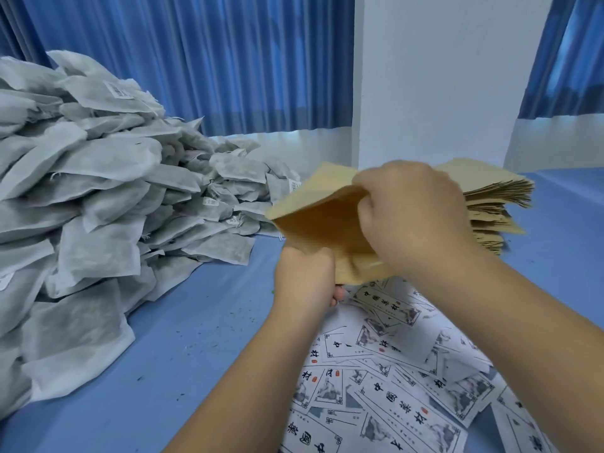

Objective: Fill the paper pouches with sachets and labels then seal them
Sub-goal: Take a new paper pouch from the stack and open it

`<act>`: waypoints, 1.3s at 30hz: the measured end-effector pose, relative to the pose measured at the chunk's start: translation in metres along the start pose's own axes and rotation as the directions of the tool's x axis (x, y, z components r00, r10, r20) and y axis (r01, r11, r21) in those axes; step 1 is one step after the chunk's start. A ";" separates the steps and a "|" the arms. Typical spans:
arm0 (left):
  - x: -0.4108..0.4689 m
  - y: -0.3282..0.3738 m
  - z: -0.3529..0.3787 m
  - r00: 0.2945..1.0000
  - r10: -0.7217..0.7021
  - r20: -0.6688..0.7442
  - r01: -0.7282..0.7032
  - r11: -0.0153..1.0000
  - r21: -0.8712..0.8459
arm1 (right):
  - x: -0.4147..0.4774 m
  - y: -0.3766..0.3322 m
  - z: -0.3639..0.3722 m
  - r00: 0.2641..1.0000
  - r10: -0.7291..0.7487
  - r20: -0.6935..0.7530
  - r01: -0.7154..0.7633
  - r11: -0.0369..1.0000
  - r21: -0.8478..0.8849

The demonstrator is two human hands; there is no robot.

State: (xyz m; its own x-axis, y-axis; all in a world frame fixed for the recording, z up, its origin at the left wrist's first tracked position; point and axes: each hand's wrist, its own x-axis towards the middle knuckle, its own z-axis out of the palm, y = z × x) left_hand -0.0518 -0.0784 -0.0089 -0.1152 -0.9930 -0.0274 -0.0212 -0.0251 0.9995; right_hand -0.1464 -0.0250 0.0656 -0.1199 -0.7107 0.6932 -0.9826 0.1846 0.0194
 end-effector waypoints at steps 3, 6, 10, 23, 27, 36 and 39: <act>-0.002 0.000 0.002 0.999 -0.044 0.010 0.044 0.999 -0.018 | 0.001 0.007 -0.003 0.993 0.034 -0.109 -0.028 0.998 0.056; -0.003 0.000 0.001 0.995 -0.090 0.047 0.095 0.989 -0.110 | -0.002 0.004 -0.001 0.998 0.000 -0.066 0.003 0.999 0.046; -0.003 0.003 -0.002 0.982 -0.144 0.123 0.182 0.900 -0.396 | -0.003 -0.001 0.001 0.997 -0.021 0.068 0.021 1.000 0.014; 0.002 0.008 -0.015 0.977 -0.163 0.135 0.211 0.724 -0.657 | 0.000 0.015 -0.004 0.982 0.117 0.146 -0.125 0.991 0.048; 0.003 0.008 -0.016 0.971 -0.207 0.120 0.227 0.645 -0.730 | -0.009 0.003 -0.003 0.992 0.052 0.114 -0.064 0.993 0.098; 0.003 0.004 -0.016 0.959 -0.239 0.152 0.275 0.653 -0.706 | -0.029 0.009 0.003 0.978 0.133 0.163 -0.168 0.960 0.223; 0.000 0.004 -0.015 0.954 -0.245 0.172 0.299 0.765 -0.571 | -0.024 0.012 0.000 0.968 0.222 0.117 -0.247 0.927 0.281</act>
State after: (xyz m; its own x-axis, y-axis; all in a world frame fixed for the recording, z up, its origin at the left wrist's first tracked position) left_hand -0.0369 -0.0799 -0.0048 -0.2752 -0.9216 -0.2737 0.5167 -0.3819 0.7663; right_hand -0.1551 -0.0058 0.0492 -0.3512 -0.7259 0.5914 -0.9214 0.1558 -0.3560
